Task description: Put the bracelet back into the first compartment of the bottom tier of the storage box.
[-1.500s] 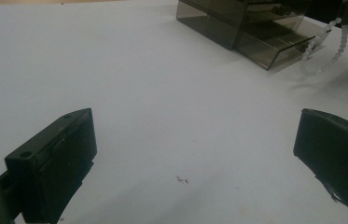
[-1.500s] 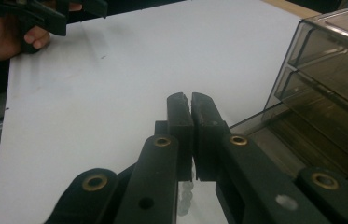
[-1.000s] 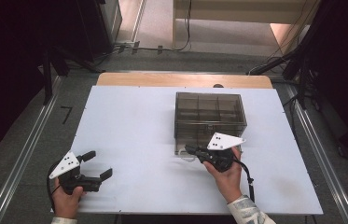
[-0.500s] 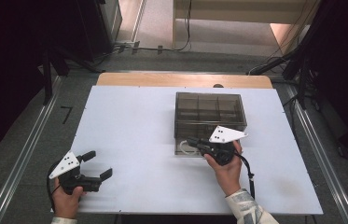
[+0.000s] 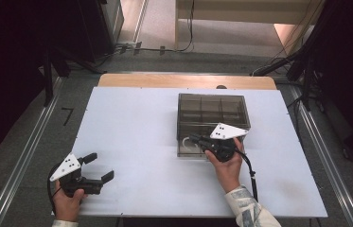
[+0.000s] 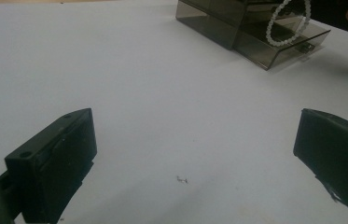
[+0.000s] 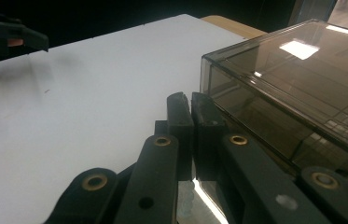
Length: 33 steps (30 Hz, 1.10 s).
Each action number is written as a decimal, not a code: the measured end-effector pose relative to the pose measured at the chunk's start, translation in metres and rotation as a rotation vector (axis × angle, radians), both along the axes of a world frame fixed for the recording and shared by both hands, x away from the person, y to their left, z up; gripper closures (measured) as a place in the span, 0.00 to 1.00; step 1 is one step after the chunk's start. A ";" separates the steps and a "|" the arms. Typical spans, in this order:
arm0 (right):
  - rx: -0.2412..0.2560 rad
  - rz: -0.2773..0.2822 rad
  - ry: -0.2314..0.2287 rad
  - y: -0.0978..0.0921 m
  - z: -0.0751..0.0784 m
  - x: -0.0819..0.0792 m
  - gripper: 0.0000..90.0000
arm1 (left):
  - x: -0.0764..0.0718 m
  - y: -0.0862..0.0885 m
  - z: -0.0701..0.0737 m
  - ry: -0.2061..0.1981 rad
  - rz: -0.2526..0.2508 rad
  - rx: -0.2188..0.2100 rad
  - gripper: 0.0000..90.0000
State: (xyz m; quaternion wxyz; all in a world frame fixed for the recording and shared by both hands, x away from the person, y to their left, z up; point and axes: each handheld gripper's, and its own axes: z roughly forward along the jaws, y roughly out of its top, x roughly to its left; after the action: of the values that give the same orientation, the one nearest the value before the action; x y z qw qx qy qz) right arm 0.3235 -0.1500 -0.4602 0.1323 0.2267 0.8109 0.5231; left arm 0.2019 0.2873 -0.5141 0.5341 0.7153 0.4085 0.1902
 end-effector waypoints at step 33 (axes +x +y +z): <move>-0.166 -0.065 0.065 0.001 -0.025 0.016 0.87 | 0.000 0.000 0.000 0.000 -0.001 0.000 0.00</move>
State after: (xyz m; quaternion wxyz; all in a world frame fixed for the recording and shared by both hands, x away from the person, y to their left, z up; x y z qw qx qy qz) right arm 0.3394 -0.1487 -0.4855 0.1414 0.2581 0.8473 0.4420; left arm 0.2016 0.2875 -0.5141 0.5344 0.7154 0.4081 0.1900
